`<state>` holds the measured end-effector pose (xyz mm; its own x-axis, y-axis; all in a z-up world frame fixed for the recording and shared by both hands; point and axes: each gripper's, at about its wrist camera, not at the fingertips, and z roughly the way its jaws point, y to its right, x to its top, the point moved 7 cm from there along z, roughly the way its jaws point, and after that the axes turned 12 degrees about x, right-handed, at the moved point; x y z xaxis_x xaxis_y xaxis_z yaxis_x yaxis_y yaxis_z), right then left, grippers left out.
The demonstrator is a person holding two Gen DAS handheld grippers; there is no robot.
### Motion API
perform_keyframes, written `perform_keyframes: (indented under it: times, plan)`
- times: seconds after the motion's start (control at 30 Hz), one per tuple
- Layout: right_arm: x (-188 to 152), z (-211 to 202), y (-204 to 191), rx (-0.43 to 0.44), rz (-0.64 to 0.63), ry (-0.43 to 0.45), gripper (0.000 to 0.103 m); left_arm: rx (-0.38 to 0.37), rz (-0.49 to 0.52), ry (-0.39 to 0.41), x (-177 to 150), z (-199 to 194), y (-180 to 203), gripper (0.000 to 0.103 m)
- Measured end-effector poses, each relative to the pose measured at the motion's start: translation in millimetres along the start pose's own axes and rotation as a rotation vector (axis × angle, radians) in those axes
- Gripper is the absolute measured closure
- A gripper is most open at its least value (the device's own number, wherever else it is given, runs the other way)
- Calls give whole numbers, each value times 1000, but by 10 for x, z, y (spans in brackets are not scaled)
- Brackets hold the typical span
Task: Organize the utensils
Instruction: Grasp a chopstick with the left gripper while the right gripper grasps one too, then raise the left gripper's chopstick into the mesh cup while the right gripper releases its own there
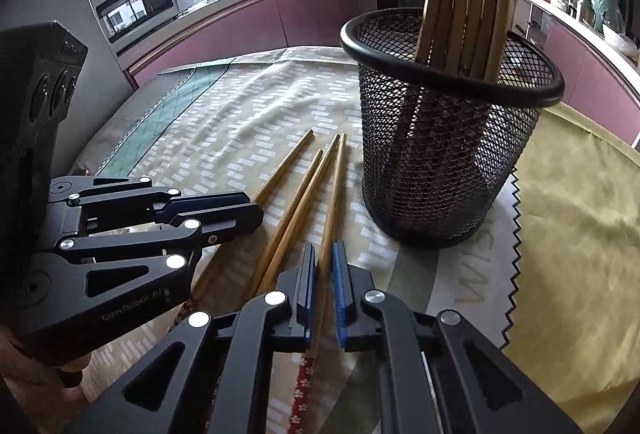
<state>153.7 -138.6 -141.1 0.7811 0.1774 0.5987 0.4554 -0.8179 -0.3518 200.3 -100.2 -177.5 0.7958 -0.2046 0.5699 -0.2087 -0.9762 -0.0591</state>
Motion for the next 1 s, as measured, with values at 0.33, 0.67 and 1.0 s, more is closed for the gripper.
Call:
perform_keyframes:
  times: [0.33, 0.67, 1.0]
  plan:
    - [-17, -167, 11, 59, 35, 41, 97, -20, -44, 22, -33, -141, -84, 95]
    - [14, -447, -129, 132, 4, 106, 97, -74, -36, 60, -58, -428, -53, 95]
    - [59, -763, -159, 165, -22, 175, 97, -126, -31, 106, -32, -750, -33, 95]
